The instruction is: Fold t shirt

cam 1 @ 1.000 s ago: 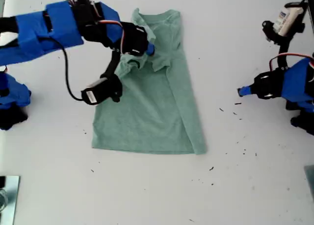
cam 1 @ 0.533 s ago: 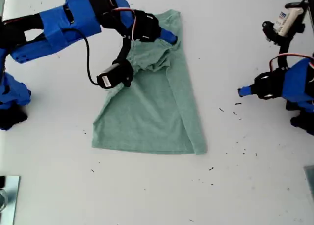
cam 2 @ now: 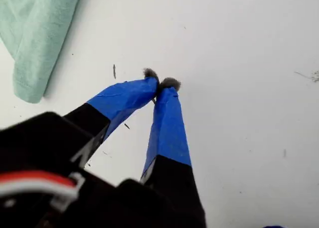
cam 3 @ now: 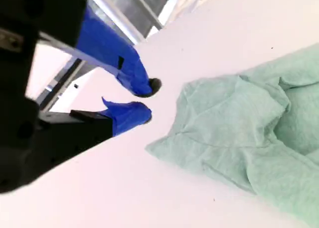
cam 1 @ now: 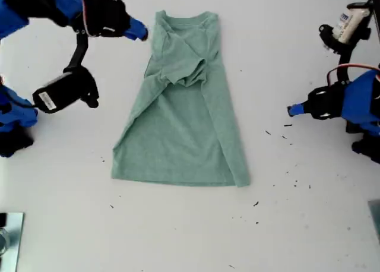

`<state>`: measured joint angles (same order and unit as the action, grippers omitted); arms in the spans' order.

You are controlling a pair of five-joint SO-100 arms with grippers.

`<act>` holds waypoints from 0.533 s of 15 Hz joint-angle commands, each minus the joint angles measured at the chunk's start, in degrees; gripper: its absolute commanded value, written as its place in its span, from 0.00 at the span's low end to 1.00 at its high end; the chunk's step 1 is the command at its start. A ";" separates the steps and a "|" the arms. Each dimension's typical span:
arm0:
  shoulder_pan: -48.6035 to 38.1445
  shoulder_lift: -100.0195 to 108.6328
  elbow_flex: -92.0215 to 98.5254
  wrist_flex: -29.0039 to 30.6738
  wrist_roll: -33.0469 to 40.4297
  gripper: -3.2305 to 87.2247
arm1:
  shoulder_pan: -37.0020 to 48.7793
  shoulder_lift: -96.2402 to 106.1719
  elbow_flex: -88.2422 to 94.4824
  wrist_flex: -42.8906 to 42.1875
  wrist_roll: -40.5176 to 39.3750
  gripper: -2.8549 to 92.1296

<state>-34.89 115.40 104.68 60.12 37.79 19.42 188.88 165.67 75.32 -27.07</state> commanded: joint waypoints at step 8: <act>6.77 52.56 61.87 -10.63 -15.73 0.03 | -11.34 -39.81 -37.97 4.39 3.43 0.43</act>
<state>-28.65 168.22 167.61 49.83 22.85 13.01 167.87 147.30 77.78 -24.35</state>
